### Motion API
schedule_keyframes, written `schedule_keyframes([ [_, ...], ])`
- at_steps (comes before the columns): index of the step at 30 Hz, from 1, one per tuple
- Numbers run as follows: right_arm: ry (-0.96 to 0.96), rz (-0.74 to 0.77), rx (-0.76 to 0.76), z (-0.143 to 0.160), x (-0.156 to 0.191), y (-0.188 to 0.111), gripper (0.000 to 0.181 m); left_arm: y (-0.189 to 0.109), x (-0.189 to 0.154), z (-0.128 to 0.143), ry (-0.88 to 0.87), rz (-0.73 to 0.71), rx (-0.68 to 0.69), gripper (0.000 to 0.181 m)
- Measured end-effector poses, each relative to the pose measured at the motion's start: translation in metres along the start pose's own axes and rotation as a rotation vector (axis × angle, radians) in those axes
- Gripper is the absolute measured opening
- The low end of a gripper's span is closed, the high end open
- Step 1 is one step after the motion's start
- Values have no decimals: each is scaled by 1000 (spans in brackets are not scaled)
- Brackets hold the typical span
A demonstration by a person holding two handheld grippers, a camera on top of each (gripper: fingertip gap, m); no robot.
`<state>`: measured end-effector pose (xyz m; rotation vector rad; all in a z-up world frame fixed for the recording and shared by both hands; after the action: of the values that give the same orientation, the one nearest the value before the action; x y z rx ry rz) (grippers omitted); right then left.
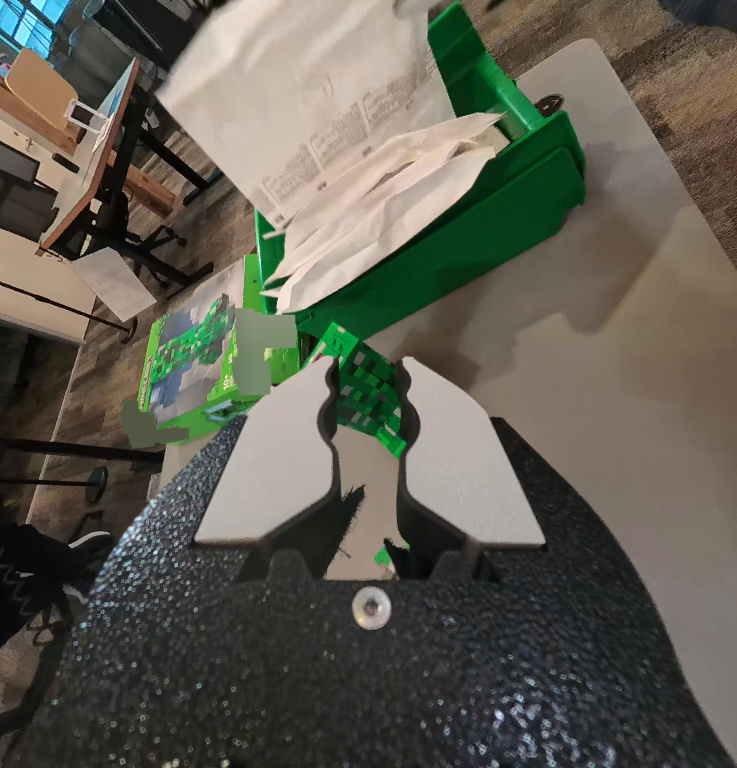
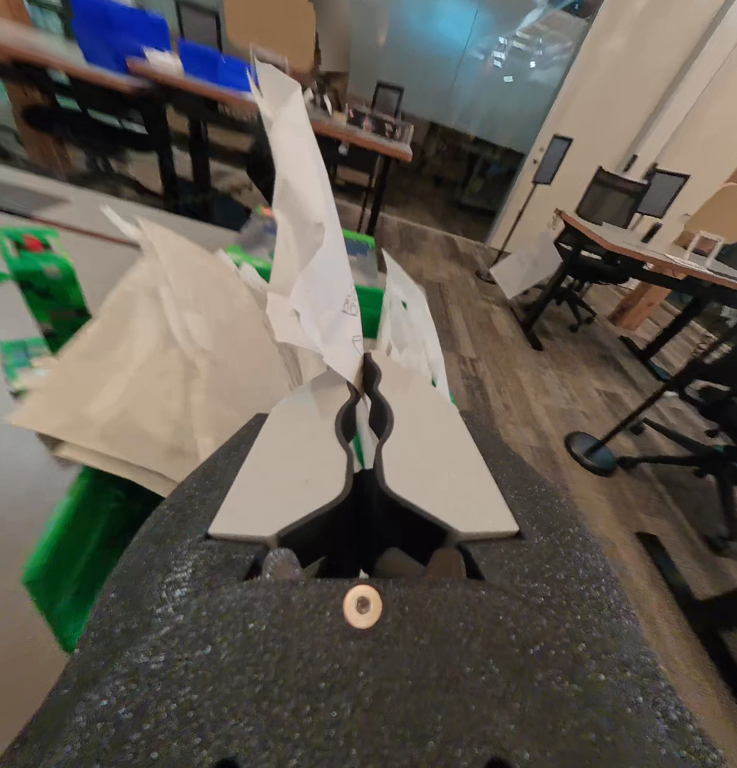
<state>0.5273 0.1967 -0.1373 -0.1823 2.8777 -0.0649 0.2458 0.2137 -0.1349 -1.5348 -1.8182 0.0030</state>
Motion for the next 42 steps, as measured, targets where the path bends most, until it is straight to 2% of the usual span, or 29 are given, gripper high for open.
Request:
schedule_keyframes([
  [3,37,-46,-120,-37,13,-12,1,-11,-5,13,-34,-11,6,25],
  [6,15,-27,-161,-66,22,-17,0,-31,-5,29,-51,-60,8,26],
  [15,-41,-14,-132,-99,48,-4,1,-95,-2,66,-166,-160,-40,24],
  [19,-41,-111,-229,-125,83,-18,0,-119,-4,74,-162,-199,-34,24],
  [22,-115,-135,-289,-147,116,-29,1,-156,3,85,-174,-302,-17,24],
  [26,-161,-226,-354,-171,173,-33,1,-230,10,111,-243,-469,-29,24],
  [30,-137,-422,-417,-186,254,-23,0,-288,-1,140,-341,-560,-59,25],
  [36,-7,-776,-428,-190,391,12,0,-325,-27,173,-473,-618,-160,32],
  [42,220,-1072,-449,-211,500,23,0,-350,-39,207,-672,-639,-326,46],
])
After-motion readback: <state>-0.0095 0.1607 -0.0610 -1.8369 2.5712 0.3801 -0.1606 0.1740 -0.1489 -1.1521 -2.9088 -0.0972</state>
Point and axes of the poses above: each gripper's, where its closed fingertips meet, y out along the fingers, z out of its underside, x = y × z across the jaws, the point moved 1 cm from there along -y, back along the fingers, and after that the axes turned 5 degrees about -x, right-handed, at the moved point
